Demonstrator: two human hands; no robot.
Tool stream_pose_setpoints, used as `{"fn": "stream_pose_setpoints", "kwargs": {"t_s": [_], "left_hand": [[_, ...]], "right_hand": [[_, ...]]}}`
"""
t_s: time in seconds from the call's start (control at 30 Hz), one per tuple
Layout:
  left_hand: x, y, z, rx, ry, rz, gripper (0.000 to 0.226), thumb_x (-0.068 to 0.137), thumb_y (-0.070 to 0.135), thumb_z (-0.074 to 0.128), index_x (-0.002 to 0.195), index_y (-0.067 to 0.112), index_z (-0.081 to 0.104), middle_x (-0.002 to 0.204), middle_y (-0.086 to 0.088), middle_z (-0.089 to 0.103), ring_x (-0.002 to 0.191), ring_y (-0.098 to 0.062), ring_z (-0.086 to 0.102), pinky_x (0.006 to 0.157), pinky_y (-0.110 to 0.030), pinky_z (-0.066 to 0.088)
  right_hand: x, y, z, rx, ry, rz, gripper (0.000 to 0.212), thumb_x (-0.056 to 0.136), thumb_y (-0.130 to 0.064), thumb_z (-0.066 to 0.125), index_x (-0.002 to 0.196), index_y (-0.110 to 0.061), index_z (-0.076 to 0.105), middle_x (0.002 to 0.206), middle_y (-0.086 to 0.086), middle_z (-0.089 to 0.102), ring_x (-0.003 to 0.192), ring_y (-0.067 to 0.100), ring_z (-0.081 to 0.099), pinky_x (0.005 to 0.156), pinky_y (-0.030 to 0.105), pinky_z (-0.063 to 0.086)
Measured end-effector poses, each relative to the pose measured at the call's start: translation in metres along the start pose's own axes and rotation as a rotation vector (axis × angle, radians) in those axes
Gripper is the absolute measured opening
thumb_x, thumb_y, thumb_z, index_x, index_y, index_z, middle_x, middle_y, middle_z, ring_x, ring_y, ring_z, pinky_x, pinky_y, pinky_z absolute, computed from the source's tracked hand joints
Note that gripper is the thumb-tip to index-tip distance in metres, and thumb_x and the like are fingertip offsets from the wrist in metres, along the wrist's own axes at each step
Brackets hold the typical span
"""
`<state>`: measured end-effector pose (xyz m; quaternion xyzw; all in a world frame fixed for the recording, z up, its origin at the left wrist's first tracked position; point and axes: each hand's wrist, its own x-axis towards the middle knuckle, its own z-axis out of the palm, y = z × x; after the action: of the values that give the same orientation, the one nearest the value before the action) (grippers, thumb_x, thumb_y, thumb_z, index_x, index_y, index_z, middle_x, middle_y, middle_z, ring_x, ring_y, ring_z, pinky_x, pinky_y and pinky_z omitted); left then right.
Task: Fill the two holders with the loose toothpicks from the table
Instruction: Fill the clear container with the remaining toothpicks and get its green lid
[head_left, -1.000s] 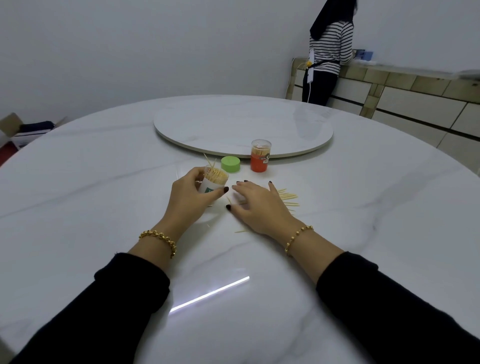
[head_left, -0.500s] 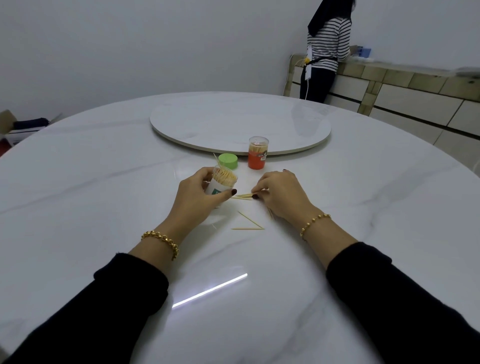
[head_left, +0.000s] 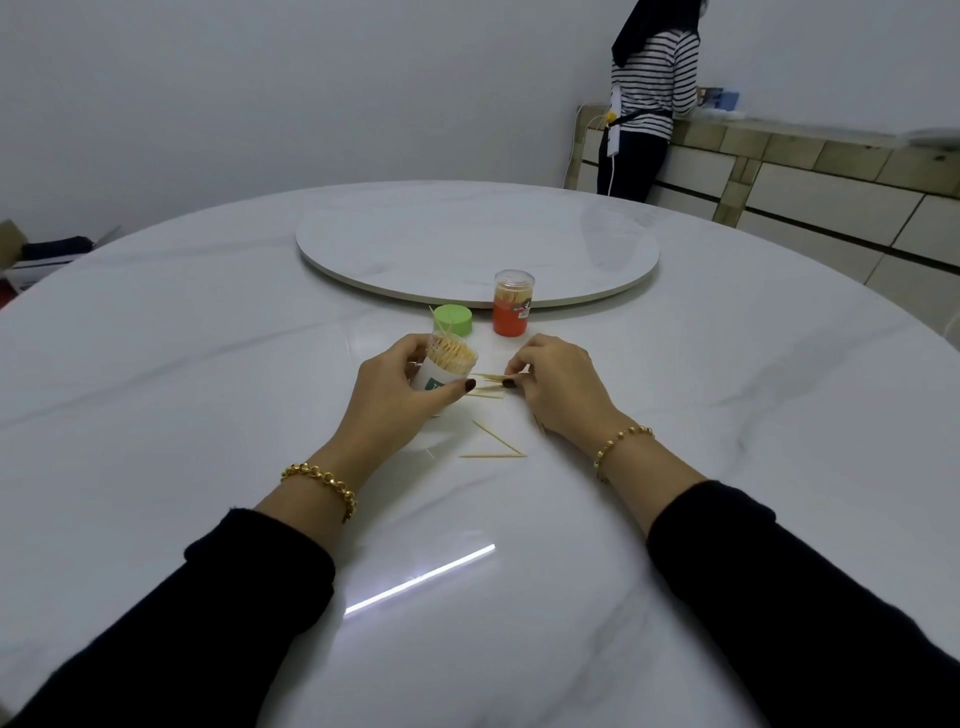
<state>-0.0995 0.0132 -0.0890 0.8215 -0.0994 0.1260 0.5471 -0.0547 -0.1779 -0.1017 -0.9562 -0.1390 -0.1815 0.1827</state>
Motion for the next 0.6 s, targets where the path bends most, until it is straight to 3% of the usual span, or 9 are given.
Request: {"fn": "stream_pose_setpoints", "kwargs": {"t_s": [0.13,0.23,0.3,0.43,0.53,0.6], "left_hand": [[0.0,0.0,0.0,-0.003,0.006,0.009,0.043,0.075,0.027,0.079,0.113,0.02,0.06,0.098,0.008,0.064,0.084,-0.002,0.06,0.059,-0.006,0.045],[0.0,0.0,0.0,-0.001,0.002,0.012,0.044,0.075,0.027,0.079,0.114,0.02,0.059,0.098,0.01,0.063,0.086,-0.002,0.06,0.06,-0.006,0.046],[0.0,-0.001,0.0,0.003,-0.003,0.01,0.045,0.075,0.028,0.079,0.115,0.02,0.06,0.099,0.009,0.063,0.086,-0.003,0.06,0.06,-0.007,0.047],[-0.001,0.002,0.001,-0.007,-0.007,0.016,0.042,0.074,0.027,0.08,0.111,0.022,0.06,0.098,0.011,0.064,0.086,-0.003,0.061,0.061,-0.007,0.047],[-0.002,0.004,0.004,0.002,-0.024,0.03,0.04,0.074,0.028,0.08,0.108,0.026,0.059,0.098,0.013,0.064,0.088,-0.003,0.061,0.065,-0.007,0.048],[-0.003,0.005,0.006,0.02,-0.035,0.049,0.04,0.073,0.028,0.08,0.107,0.026,0.059,0.098,0.014,0.063,0.089,-0.003,0.061,0.067,-0.006,0.046]], "right_hand": [[0.001,0.0,-0.003,0.194,0.028,0.125,0.008,0.087,-0.014,0.065,0.084,-0.015,0.072,0.092,-0.005,0.057,0.087,0.016,0.056,0.08,0.031,0.043],[0.002,0.0,-0.011,0.35,0.073,0.201,0.004,0.087,-0.016,0.067,0.083,-0.016,0.07,0.091,-0.001,0.061,0.084,0.014,0.056,0.065,0.012,0.038],[0.003,-0.003,-0.018,0.485,0.097,0.249,0.005,0.087,-0.02,0.069,0.082,-0.019,0.068,0.086,0.0,0.064,0.079,0.011,0.055,0.061,0.007,0.037],[0.005,-0.015,-0.033,0.84,0.118,0.313,0.009,0.088,-0.018,0.066,0.08,-0.02,0.068,0.074,-0.004,0.064,0.07,0.006,0.056,0.065,0.009,0.042],[0.006,-0.026,-0.042,1.078,0.101,0.343,0.006,0.091,-0.018,0.063,0.09,-0.016,0.069,0.09,0.006,0.069,0.079,0.004,0.06,0.073,0.01,0.044],[0.007,-0.032,-0.045,1.25,0.072,0.385,0.009,0.09,-0.022,0.064,0.095,-0.016,0.068,0.106,0.009,0.069,0.098,0.015,0.061,0.089,0.023,0.046]]}}
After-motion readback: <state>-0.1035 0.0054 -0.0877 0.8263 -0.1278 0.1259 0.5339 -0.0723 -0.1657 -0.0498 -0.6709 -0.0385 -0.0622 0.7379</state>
